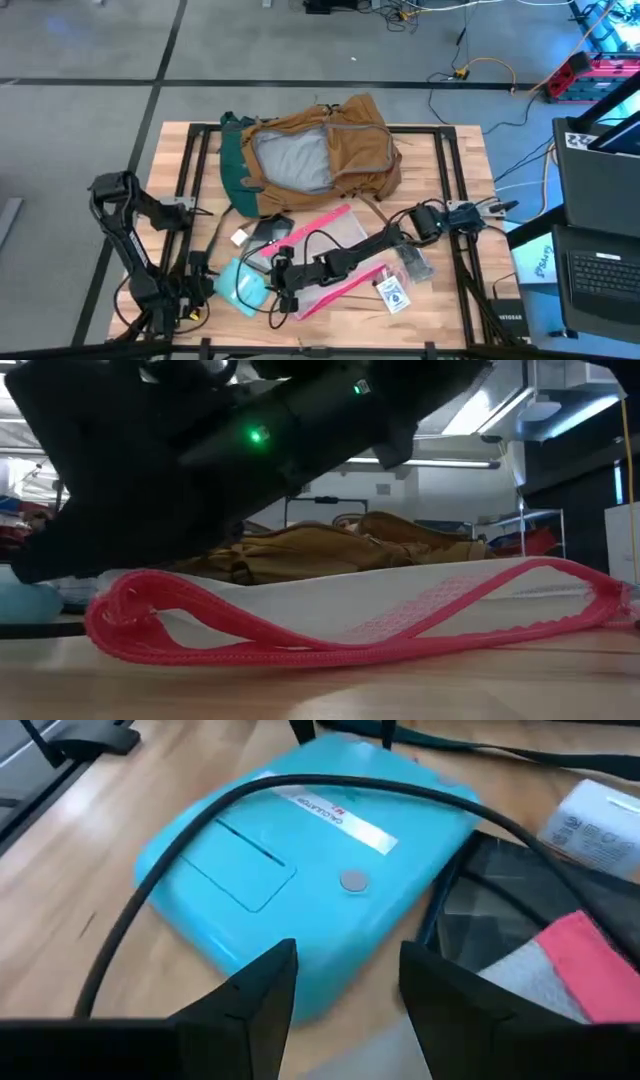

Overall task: Unpack backpack
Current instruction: Put the blue calculator into the pink zipper pouch

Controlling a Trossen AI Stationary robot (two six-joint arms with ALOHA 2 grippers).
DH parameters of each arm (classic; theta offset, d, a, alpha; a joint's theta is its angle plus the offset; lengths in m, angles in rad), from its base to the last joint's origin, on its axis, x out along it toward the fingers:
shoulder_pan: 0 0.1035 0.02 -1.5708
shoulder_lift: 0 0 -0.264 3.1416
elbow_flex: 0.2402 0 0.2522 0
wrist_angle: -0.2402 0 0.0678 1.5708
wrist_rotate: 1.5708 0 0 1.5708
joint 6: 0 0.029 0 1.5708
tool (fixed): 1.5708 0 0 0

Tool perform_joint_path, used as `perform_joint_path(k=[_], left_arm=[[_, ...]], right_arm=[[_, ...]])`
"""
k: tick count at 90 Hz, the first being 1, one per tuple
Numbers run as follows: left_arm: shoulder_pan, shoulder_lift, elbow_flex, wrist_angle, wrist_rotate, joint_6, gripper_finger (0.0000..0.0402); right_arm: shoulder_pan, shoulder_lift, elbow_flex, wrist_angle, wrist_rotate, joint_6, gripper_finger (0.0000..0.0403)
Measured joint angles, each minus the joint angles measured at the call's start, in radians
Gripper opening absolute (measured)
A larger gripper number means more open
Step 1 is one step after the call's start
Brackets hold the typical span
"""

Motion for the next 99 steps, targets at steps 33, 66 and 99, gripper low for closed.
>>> perform_joint_path(k=[33, 66, 99], left_arm=[[0.042, -0.001, 0.000, 0.128, -0.126, 0.192, 0.0217], [0.128, -0.002, 0.000, 0.266, -0.134, 0.438, 0.0217], [0.112, 0.000, 0.000, 0.494, -0.013, 0.594, 0.0217]], right_arm=[[0.001, 0.003, 0.008, -0.005, -0.004, 0.003, 0.0165], [-0.001, 0.004, 0.008, -0.006, 0.006, 0.003, 0.0165], [-0.006, 0.004, 0.008, -0.016, -0.001, 0.020, 0.0165]])
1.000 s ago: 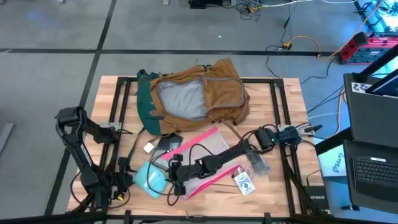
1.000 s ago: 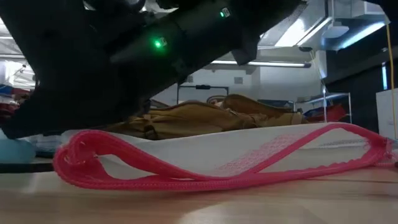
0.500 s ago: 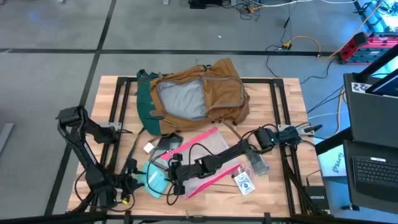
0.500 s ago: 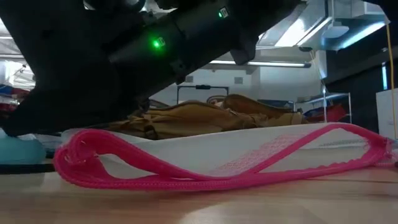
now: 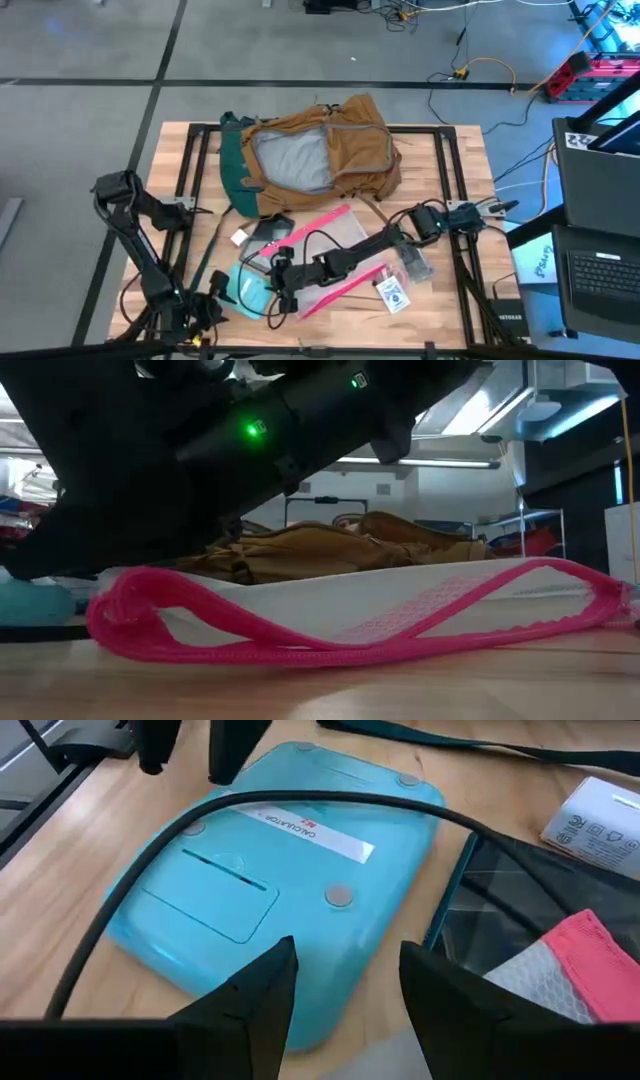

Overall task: Unpack backpack
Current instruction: Put the blue calculator into the pink zipper pouch

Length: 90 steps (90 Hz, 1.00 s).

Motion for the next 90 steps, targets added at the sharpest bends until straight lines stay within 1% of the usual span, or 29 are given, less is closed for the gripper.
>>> perform_joint_path(k=[36, 59, 72, 90], left_arm=[[0.047, 0.152, 0.008, 0.025, -0.080, 0.043, 0.0217], [0.055, 0.160, 0.006, 0.003, -0.132, 0.136, 0.0217], [0.066, 0.164, 0.002, -0.016, -0.189, 0.170, 0.0217], [0.093, 0.162, 0.004, -0.082, -0.192, 0.162, 0.0217]], right_arm=[[-0.006, 0.000, -0.001, -0.008, -0.002, 0.004, 0.0165], [-0.009, 0.000, -0.001, -0.008, -0.029, 0.028, 0.0165], [-0.009, 0.000, -0.001, -0.008, -0.037, 0.028, 0.0165], [-0.010, 0.000, -0.001, -0.008, -0.051, 0.028, 0.0165]])
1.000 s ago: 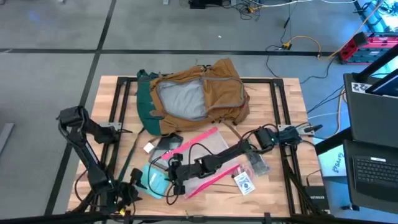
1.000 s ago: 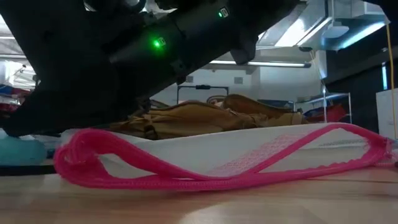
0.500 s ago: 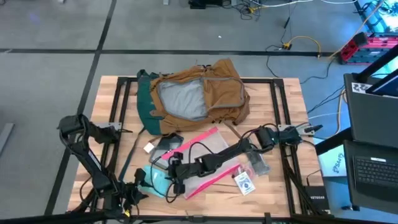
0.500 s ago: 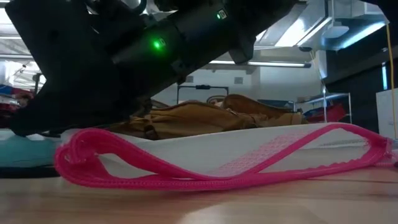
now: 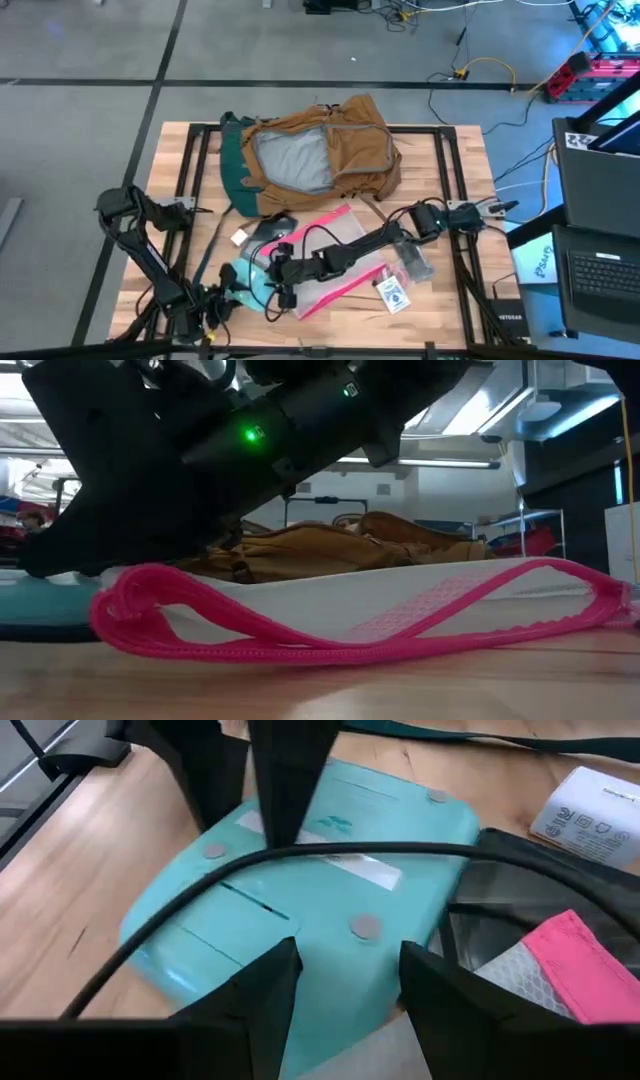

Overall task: Unpack backpack
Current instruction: Put the blue calculator into the pink zipper pouch

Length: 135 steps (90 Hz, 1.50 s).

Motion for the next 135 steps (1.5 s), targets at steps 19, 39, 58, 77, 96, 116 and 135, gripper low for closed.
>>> perform_joint_path(k=[19, 39, 58, 77, 96, 116, 135], left_arm=[[0.004, 0.002, -0.001, -0.023, -0.058, 0.009, 0.0217], [0.008, 0.002, -0.003, -0.034, -0.117, 0.035, 0.0217], [0.009, 0.002, -0.002, -0.034, -0.164, 0.050, 0.0217], [0.013, 0.002, -0.002, -0.070, -0.251, 0.056, 0.0207], [0.017, 0.003, 0.015, -0.113, -0.274, 0.052, 0.0160], [0.015, 0.003, 0.026, -0.123, -0.259, 0.069, 0.0114], [0.013, 0.002, 0.065, -0.207, -0.241, 0.046, 0.0095]], right_arm=[[-0.001, 0.000, 0.000, -0.002, 0.002, 0.000, 0.0165], [-0.001, -0.001, -0.001, -0.002, 0.005, -0.002, 0.0165], [-0.001, -0.002, -0.001, -0.001, -0.001, -0.001, 0.0165], [0.000, -0.002, 0.001, 0.009, -0.003, 0.001, 0.0165], [0.003, -0.003, 0.002, 0.015, -0.018, 0.001, 0.0165], [0.008, -0.024, 0.000, -0.025, -0.001, -0.035, 0.0165], [0.017, -0.067, -0.003, -0.140, 0.037, -0.063, 0.0165]])
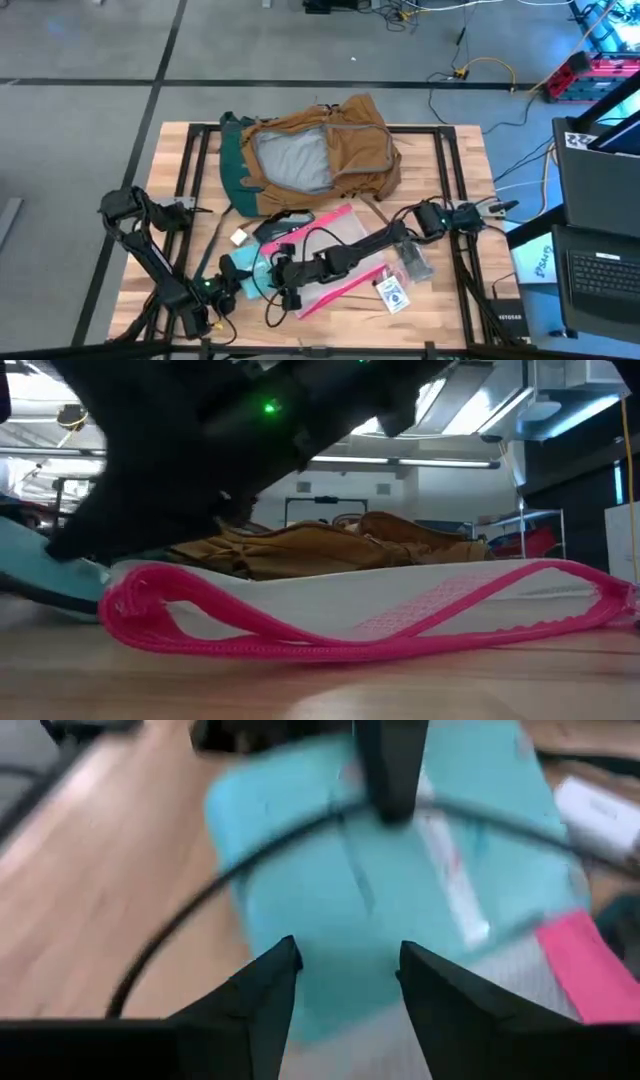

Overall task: Unpack backpack
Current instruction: Put the blue calculator into the pink zipper pouch

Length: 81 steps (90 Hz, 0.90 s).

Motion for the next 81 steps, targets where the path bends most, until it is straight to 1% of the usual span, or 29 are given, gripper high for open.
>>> perform_joint_path(k=[9, 18, 29, 38, 47, 58, 81], left_arm=[[-0.002, -0.001, 0.056, -0.066, 0.022, -0.017, 0.0087], [-0.003, -0.005, 0.124, -0.122, 0.078, -0.022, 0.0085], [-0.012, -0.005, 0.209, -0.199, 0.154, -0.024, 0.0083], [-0.033, -0.005, 0.285, -0.288, 0.164, -0.042, 0.0083], [-0.065, -0.005, 0.365, -0.417, 0.158, -0.076, 0.0082], [-0.102, -0.005, 0.455, -0.568, 0.120, -0.149, 0.0082], [-0.167, -0.005, 0.521, -0.721, -0.014, -0.249, 0.0082]], right_arm=[[0.005, -0.025, 0.000, -0.085, 0.052, 0.002, 0.0165], [0.013, -0.041, 0.000, -0.137, 0.105, 0.003, 0.0165], [0.022, -0.048, 0.000, -0.160, 0.134, 0.003, 0.0165], [0.028, -0.049, 0.000, -0.158, 0.139, 0.004, 0.0165], [0.030, -0.050, 0.000, -0.157, 0.146, 0.003, 0.0165], [0.030, -0.052, 0.000, -0.155, 0.147, 0.003, 0.0165], [0.029, -0.055, 0.002, -0.149, 0.152, 0.003, 0.0165]])
